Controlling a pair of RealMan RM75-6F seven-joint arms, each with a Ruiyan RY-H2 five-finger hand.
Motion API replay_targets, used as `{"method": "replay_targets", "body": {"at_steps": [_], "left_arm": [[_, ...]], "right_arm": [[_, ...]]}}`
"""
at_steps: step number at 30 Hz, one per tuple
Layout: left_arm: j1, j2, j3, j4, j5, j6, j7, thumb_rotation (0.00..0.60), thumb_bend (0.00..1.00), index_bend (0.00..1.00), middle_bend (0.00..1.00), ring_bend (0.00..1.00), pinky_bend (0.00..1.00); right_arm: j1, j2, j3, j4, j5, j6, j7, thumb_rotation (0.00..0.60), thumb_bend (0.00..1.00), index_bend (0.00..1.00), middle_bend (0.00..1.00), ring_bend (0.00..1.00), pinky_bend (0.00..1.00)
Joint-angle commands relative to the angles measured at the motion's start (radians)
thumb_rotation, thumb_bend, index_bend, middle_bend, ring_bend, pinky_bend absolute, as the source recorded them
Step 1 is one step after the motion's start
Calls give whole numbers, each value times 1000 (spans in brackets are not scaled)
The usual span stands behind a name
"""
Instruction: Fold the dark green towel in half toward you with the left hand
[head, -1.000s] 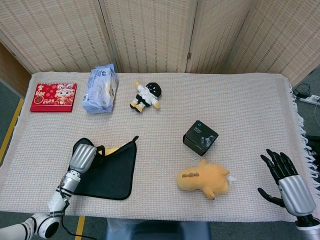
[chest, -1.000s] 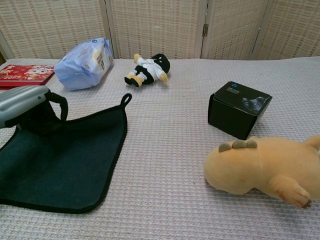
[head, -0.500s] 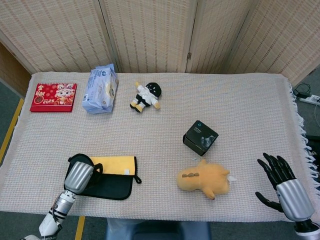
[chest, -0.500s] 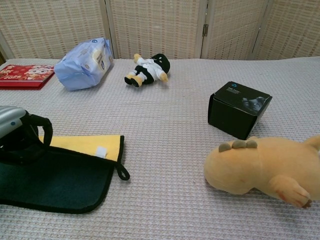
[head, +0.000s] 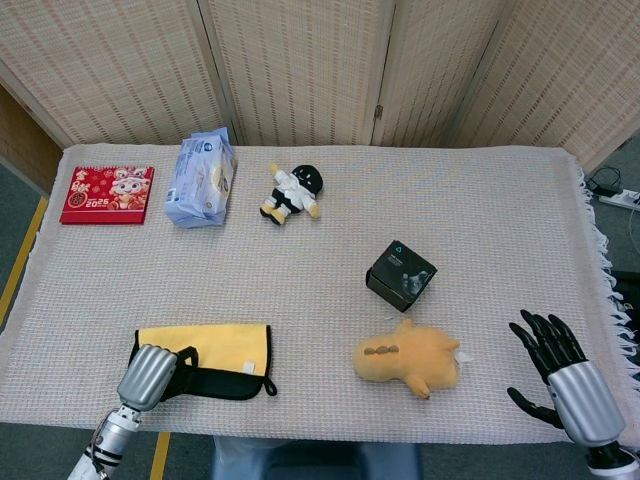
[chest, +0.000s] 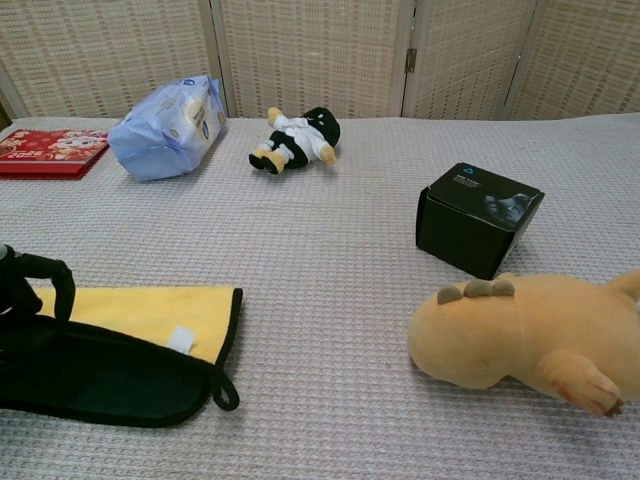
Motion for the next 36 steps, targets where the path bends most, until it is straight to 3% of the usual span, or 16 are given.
{"method": "replay_targets", "body": {"at_steps": [1,14,16,21,25,31,36], "left_arm": [[11,8,4,-5,8,10,-3,600,472,659,1000,1000,1000],[74,25,47,33,28,9,-80,600,472,640,1000,1000,1000],[77,20,54,46,26,-9,-94,600,471,586,1000,1000,1000],[80,21,56,55,23,-40,-93,600,470,284,1000,1000,1000],[80,44,53,25,19,-54,-76,600,412,173,1000,1000,1000],[89,122,60,-52,23,-53,-36,600,388,168,1000,1000,1000],[112,223,54,-148,15,-5,-35,600,401,256,1000,1000,1000]], "right_arm": [[0,0,-1,0,-1,-1,-2,600,269,0,0,0,0],[2,-11,-4,1,-6,-10,-17,600,268,0,0,0,0],[2,-13,-5,1,-6,-11,-19,600,269,0,0,0,0],[3,-13,-3,1,-2,-13,-17,600,269,0,0,0,0],[5,-13,-2,2,3,-17,-15,600,269,0,0,0,0],[7,-13,0,3,7,-17,-12,600,269,0,0,0,0],[8,-14,3,5,12,-18,-9,600,270,0,0,0,0]]}}
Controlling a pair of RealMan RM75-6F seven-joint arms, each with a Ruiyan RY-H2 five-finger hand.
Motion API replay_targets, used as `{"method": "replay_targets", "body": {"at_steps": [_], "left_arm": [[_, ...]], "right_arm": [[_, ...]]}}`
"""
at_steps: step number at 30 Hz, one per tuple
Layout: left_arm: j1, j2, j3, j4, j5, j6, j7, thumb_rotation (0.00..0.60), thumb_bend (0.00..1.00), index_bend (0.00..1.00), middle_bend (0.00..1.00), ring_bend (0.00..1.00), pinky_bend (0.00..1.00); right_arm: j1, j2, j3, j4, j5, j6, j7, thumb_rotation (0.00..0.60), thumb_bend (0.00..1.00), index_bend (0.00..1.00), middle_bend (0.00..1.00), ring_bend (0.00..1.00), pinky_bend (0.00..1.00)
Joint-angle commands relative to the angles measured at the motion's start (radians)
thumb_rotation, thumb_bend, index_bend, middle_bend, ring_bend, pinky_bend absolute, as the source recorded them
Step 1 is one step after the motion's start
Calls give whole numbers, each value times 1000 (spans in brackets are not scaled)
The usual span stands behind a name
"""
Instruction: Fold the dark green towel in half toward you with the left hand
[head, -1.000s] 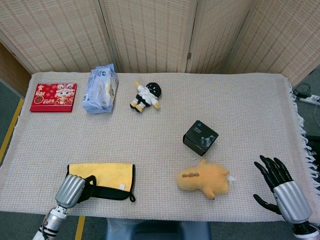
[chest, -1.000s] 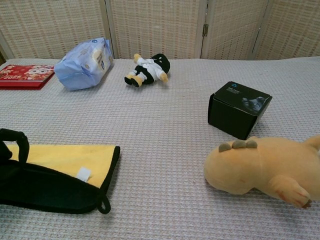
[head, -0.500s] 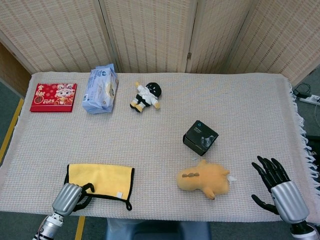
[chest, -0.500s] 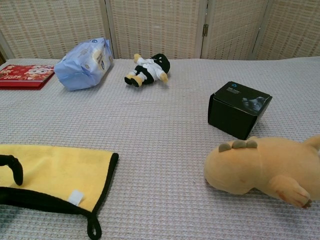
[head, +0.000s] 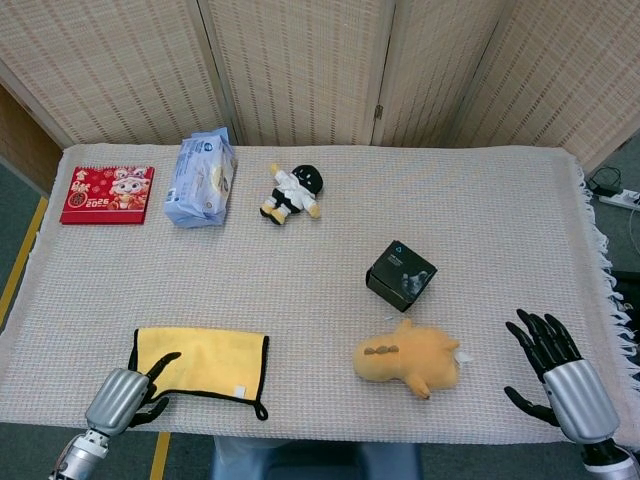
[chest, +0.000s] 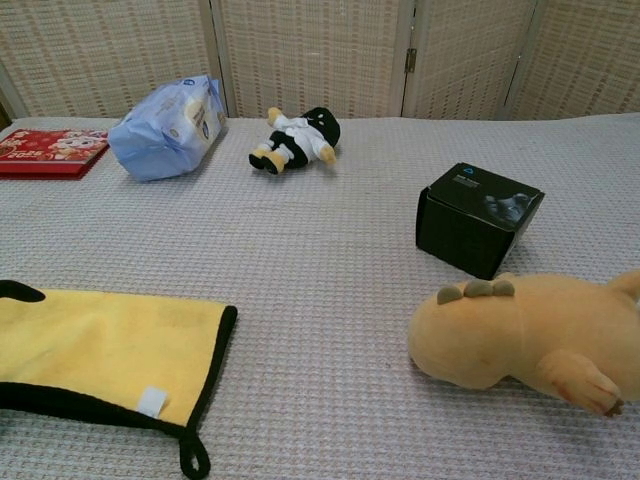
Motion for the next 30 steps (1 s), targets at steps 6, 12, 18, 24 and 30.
{"method": "replay_targets", "body": {"at_steps": [6,12,18,24,30], "left_arm": [[-5,188,-2,-184,-62,-44,-32,600,620,298,1000,1000,1000],[-70,263,-23,-262,-143,-197,-63,600,657,233,1000,1000,1000],[-122,244,-35,-243,-197,-328,-22,600,657,165,1000,1000,1000],[-153,229,-57,-225,-272,-408,33,600,657,109,1000,1000,1000],[-167,228,-71,-190,-340,-461,46,600,657,91,1000,1000,1000]], "right_arm": [[6,-4,-3,-1,-2,-15,-5,600,270,0,0,0,0],[9,-8,-6,-2,-4,-21,-12,600,269,0,0,0,0],[8,-10,-6,-2,-2,-20,-14,600,269,0,0,0,0],[9,-10,-3,0,6,-23,-11,600,269,0,0,0,0],[13,-11,-1,1,15,-31,-11,600,269,0,0,0,0]]}}
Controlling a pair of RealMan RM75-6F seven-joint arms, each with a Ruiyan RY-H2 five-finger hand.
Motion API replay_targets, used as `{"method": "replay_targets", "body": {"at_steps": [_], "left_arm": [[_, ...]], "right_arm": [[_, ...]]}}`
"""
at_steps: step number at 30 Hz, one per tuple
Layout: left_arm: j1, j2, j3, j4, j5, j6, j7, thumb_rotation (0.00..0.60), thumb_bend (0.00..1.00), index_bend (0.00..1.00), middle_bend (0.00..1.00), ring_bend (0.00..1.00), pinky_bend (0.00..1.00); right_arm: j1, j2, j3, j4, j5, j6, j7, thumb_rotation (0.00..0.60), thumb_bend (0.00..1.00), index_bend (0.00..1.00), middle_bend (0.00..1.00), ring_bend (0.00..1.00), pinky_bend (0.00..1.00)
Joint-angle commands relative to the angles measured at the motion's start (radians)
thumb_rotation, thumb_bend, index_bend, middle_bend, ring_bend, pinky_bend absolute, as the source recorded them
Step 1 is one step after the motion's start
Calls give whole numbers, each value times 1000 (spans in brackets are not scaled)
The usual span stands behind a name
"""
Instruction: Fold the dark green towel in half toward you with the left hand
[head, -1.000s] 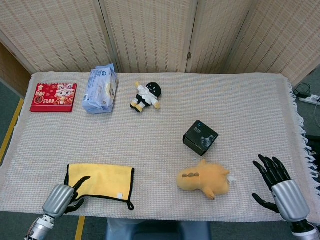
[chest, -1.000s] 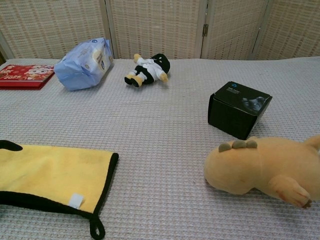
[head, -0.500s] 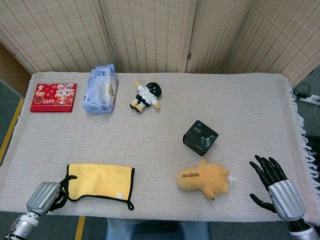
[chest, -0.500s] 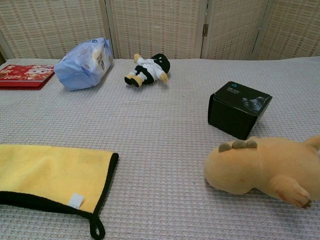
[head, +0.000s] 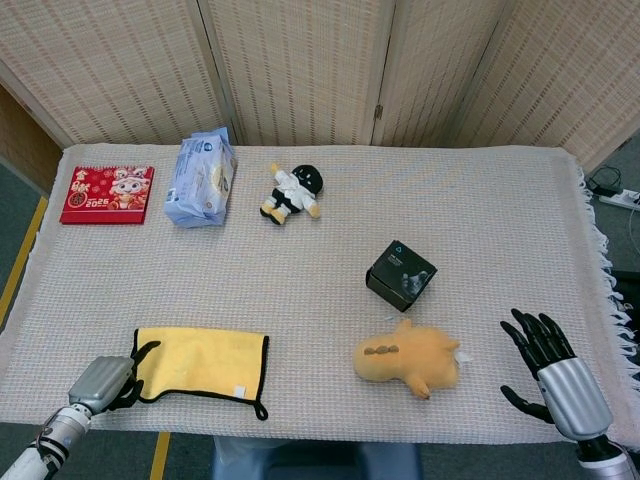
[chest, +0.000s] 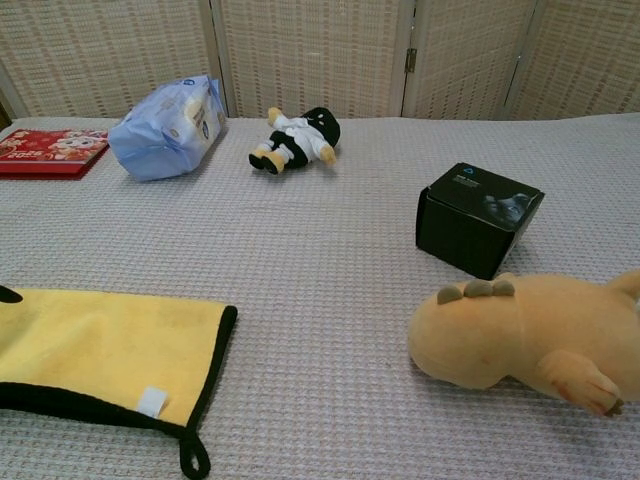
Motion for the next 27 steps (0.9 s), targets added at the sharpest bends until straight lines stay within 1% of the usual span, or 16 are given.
{"method": "replay_targets", "body": {"at_steps": [1,13,20,27], "left_arm": [[-6,-2,-3,20,-29,-27,6,600,657,91,1000,1000,1000],[6,-25,5,78,-33,-48,-6,600,657,121,1000,1000,1000],[1,-37,-1,105,-45,-72,-14,600,657,133,1000,1000,1000],[8,-60,-10,149,-66,-47,57,600,657,136,1000,1000,1000]], "right_arm": [[1,-1,2,0,3,-1,-1,600,269,0,0,0,0],[8,-6,4,-2,16,-19,-5,600,269,0,0,0,0],[8,-7,5,0,19,-19,-7,600,270,0,0,0,0],[10,-8,7,-1,24,-22,-7,600,269,0,0,0,0]]}}
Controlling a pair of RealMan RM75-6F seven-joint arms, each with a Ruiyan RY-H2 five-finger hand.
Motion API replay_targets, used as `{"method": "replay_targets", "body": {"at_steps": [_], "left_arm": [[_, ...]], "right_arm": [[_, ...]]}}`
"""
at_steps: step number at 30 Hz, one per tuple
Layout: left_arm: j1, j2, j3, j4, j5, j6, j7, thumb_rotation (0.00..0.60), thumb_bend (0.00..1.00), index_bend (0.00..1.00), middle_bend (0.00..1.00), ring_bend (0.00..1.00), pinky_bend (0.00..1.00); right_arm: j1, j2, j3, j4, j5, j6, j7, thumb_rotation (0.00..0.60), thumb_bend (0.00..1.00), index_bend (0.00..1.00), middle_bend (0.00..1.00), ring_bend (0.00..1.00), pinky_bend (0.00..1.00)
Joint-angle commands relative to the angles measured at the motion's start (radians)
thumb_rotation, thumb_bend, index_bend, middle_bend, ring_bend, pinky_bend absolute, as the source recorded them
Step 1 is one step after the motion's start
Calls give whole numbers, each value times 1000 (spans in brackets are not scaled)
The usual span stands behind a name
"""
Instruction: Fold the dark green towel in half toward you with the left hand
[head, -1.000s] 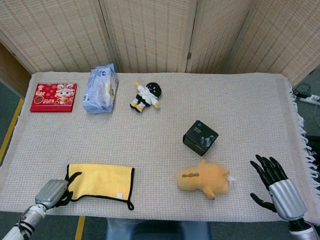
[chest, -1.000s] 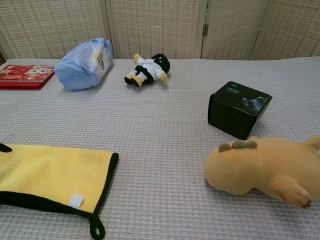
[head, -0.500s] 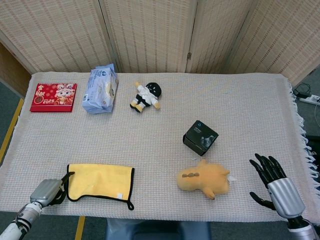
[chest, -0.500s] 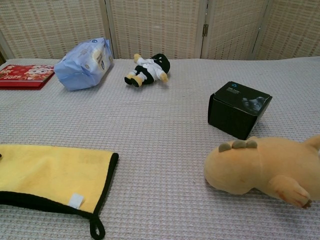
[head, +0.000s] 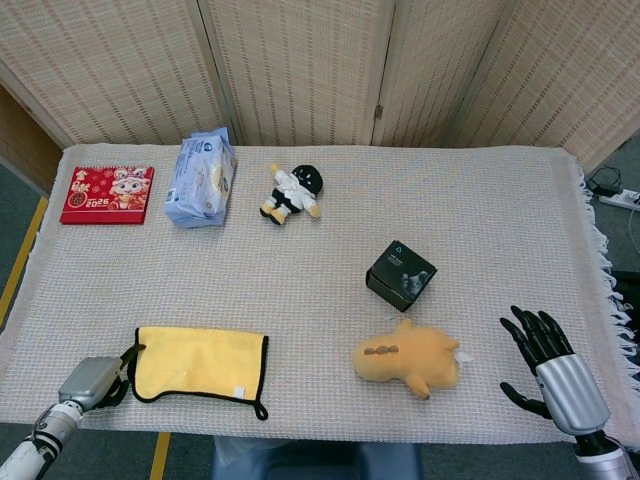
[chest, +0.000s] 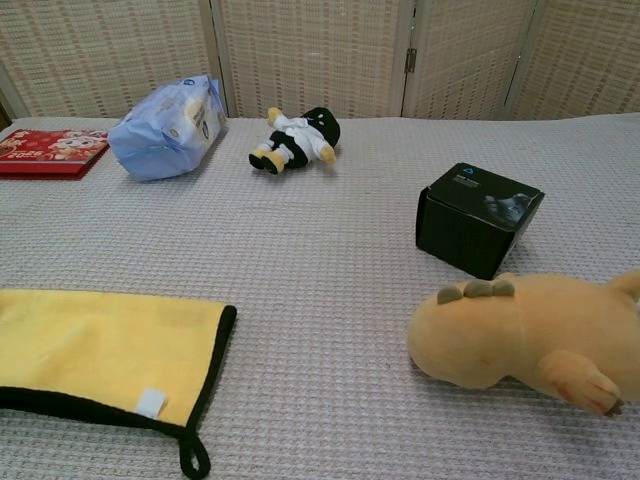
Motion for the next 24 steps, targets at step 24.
{"method": "replay_targets", "body": {"at_steps": [24], "left_arm": [[117,-23,-68,21,158,415,55,600,645,85,1000,1000,1000]], "right_arm": [[7,1,-2,-2,1,-9,1,600,270,0,0,0,0]]}}
